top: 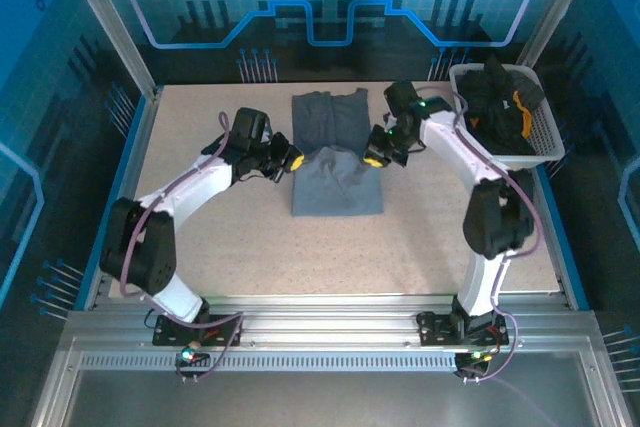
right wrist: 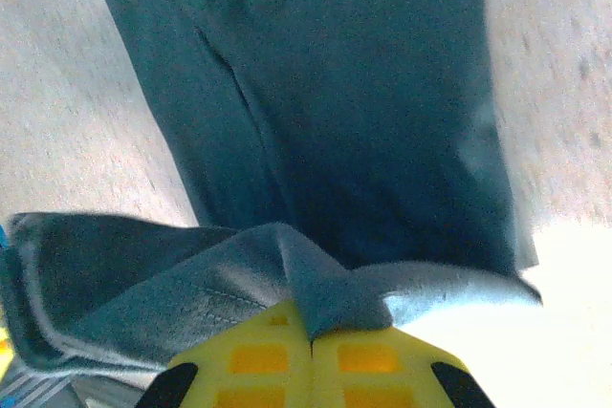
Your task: Fold and stack the t-shirts
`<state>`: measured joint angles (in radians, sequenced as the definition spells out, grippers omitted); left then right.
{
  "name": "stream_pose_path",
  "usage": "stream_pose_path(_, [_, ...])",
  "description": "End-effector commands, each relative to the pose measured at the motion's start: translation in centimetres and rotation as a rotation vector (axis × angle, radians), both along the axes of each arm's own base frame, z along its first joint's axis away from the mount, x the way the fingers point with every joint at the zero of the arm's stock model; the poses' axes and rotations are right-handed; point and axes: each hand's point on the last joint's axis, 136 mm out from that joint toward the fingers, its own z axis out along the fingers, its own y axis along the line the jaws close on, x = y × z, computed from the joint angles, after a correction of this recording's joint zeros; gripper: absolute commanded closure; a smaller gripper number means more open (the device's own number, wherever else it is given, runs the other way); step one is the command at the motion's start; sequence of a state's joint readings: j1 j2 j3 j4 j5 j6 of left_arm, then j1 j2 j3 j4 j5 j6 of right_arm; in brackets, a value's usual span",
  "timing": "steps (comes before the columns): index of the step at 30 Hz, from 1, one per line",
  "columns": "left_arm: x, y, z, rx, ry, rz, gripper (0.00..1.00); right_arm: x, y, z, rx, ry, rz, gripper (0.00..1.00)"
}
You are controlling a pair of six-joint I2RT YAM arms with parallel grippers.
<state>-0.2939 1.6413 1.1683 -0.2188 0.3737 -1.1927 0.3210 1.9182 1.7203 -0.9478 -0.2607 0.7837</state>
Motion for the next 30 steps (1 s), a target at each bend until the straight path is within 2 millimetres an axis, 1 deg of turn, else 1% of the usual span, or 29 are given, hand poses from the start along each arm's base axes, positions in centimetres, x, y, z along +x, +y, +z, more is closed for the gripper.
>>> stream_pose_path(1, [2.8,0.4,-0.5,0.008,-0.037,-0.03,1.0,2.3,-1.0,-2.0,-0.045,0.042,-0.005,1.0])
stream_pose_path(3, [4.4,0.8,-2.2,0.017,-0.011,-0.038,1.0,4.2,-1.0,-3.2,-0.036,0.054,-0.019,1.0])
stream_pose_path(4, [5.2,1.1,-3.1,0.014,0.001,-0.035,0.99,5.2,-0.9,-3.8,-0.026,0.054,-0.018,0.93])
stream_pose_path(5, [5.8,1.3,-3.7,0.016,0.012,-0.031,0.91,5.9,-0.8,-4.3,-0.021,0.06,-0.015,0.84])
stream_pose_path(6, [6.6,1.5,-4.3,0.017,0.013,-0.028,0.75,6.5,-1.1,-4.9,-0.028,0.078,-0.018,0.74])
stream_pose_path(7, [7.4,1.4,-4.3,0.01,-0.007,-0.038,0.63,6.9,-1.4,-5.1,-0.036,0.09,-0.024,0.65])
stream_pose_path(8, [8.0,1.5,-4.3,0.005,-0.021,-0.046,0.58,7.2,-1.7,-5.2,-0.041,0.093,-0.028,0.6])
stream_pose_path(9, [8.4,1.7,-3.9,0.01,-0.036,-0.046,0.54,7.5,-1.9,-4.8,-0.04,0.08,-0.032,0.54])
stream_pose_path(11, [8.0,2.4,-3.0,0.035,-0.047,-0.037,0.52,7.8,-2.3,-3.0,-0.048,0.008,-0.02,0.44])
stream_pose_path(12, [7.2,2.7,-2.7,0.05,-0.039,-0.031,0.52,7.8,-2.6,-1.9,-0.056,-0.04,-0.012,0.4])
stream_pose_path(13, [6.0,3.0,-2.7,0.061,-0.018,-0.028,0.53,7.6,-2.9,-0.6,-0.06,-0.086,-0.006,0.37])
stream_pose_path(14, [4.6,3.2,-2.6,0.069,-0.001,-0.017,0.53,6.9,-3.3,0.1,-0.065,-0.108,-0.001,0.36])
stream_pose_path(16, [1.3,3.3,-3.3,0.077,0.035,0.0,0.54,4.9,-4.0,0.4,-0.066,-0.102,0.0,0.36])
stream_pose_path(18, [-1.9,3.0,-4.4,0.077,0.082,0.014,0.54,2.4,-4.3,-0.4,-0.057,-0.075,0.001,0.37])
stream_pose_path(19, [-3.5,2.7,-5.2,0.062,0.107,0.028,0.54,0.7,-4.3,-1.2,-0.046,-0.054,0.0,0.39])
stream_pose_path(20, [-4.9,2.4,-6.1,0.045,0.131,0.05,0.54,-0.9,-4.3,-2.0,-0.031,-0.033,-0.006,0.41])
stream_pose_path(21, [-5.6,2.2,-6.7,0.026,0.139,0.069,0.53,-2.3,-4.3,-3.0,-0.018,-0.008,-0.011,0.43])
stream_pose_path(23, [-6.7,1.7,-8.1,-0.008,0.169,0.108,0.48,-5.2,-4.0,-4.8,0.015,0.036,-0.027,0.44])
stream_pose_path(26, [-6.5,1.2,-9.5,-0.032,0.203,0.134,0.47,-7.8,-3.3,-7.2,0.058,0.092,-0.047,0.44])
stream_pose_path(28, [-6.2,0.8,-10.3,-0.044,0.242,0.139,0.48,-8.6,-2.8,-8.7,0.089,0.134,-0.057,0.44])
stream_pose_path(30, [-5.7,0.4,-10.8,-0.049,0.263,0.135,0.49,-8.6,-2.3,-9.8,0.107,0.165,-0.062,0.44])
